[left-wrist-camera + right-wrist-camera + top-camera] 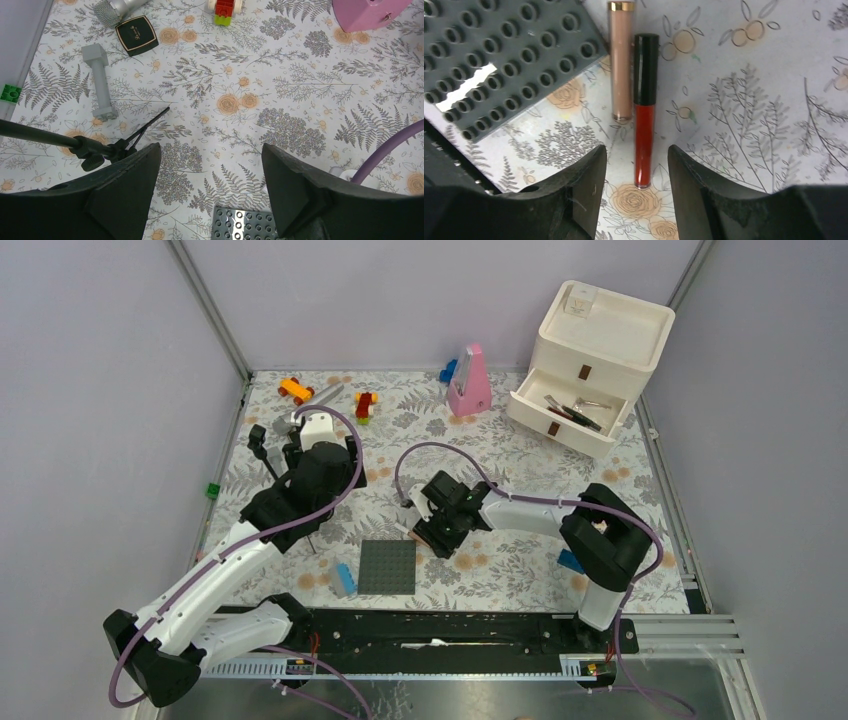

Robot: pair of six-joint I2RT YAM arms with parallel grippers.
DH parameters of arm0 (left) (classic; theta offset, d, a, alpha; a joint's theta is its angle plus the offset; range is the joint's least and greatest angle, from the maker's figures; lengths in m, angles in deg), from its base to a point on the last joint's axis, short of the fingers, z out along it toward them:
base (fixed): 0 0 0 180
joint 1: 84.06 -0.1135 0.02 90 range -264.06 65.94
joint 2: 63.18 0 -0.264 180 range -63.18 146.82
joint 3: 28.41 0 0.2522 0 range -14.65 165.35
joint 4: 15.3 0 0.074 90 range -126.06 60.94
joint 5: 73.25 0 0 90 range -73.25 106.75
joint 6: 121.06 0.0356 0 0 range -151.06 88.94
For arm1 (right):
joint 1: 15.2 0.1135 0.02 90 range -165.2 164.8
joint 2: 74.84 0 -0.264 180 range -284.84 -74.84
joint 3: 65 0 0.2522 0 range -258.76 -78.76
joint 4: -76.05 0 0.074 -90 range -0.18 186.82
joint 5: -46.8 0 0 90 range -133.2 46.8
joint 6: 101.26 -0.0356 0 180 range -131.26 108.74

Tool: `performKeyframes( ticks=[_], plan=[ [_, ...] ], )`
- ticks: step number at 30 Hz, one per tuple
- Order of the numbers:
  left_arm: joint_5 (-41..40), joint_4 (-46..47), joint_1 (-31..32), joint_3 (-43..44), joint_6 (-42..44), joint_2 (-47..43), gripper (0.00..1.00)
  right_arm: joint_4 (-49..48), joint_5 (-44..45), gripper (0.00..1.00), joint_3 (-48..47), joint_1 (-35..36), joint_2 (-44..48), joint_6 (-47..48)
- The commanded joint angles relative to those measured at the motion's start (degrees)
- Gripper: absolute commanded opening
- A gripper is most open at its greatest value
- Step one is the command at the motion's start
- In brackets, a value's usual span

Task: Organize the makeup
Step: Pick up the lipstick at the center of the board, then place the lipstick in the drawer.

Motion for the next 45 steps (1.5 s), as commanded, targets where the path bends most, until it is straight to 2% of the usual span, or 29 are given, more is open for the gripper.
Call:
performKeyframes(
  ticks=[1,4,6,9,10,16,21,26,30,34,39,45],
  plan=[
    [0.35,2.30,-0.55,0.07,1.06,-0.74,0.81,6.52,9.44,0.54,-0.63,0.64,-2.13,0.64],
    [0.86,2.44,-0.89,0.07,1.21,-0.57,0.81,6.49,9.68,0.47,0.14,0.64,-2.59,1.20],
    [1.00,2.48,-1.16,0.07,1.25,-0.61,0.81,5.82,9.71,0.33,0.37,0.64,-3.24,0.90],
    [1.08,2.49,-1.47,0.07,1.34,-0.72,0.81,4.89,11.83,0.06,-0.50,0.57,-4.58,0.06],
    [1.13,2.49,-1.58,0.03,1.34,-0.79,0.81,4.38,12.91,0.00,-0.70,0.55,-4.84,-0.14],
    [1.36,2.62,-2.13,-0.20,1.34,-1.27,0.81,3.74,20.55,0.00,-2.55,-1.39,-4.10,-2.29],
    [0.94,2.62,-3.08,-0.43,0.67,-2.42,0.81,4.63,29.27,0.00,-5.86,-5.24,2.37,-0.80],
    [-0.68,3.02,-3.61,-1.44,-0.10,-4.92,0.81,-1.60,31.01,0.00,-5.30,-10.62,13.91,12.10],
    [2.67,5.14,-3.80,-2.39,1.10,-6.28,0.81,-5.66,30.57,0.00,-7.30,-18.27,18.44,22.58],
    [12.42,9.91,-3.90,-4.07,7.42,-6.94,0.79,-6.13,26.31,0.00,-11.59,-24.95,18.11,35.44],
    [21.81,12.89,-3.90,-6.28,10.17,-8.74,0.79,-0.82,20.31,0.00,-20.44,-32.86,11.30,43.34],
    [23.11,13.30,-3.90,-6.54,10.13,-8.20,0.79,7.78,20.17,0.00,-29.90,-39.37,0.91,48.33]
  ],
)
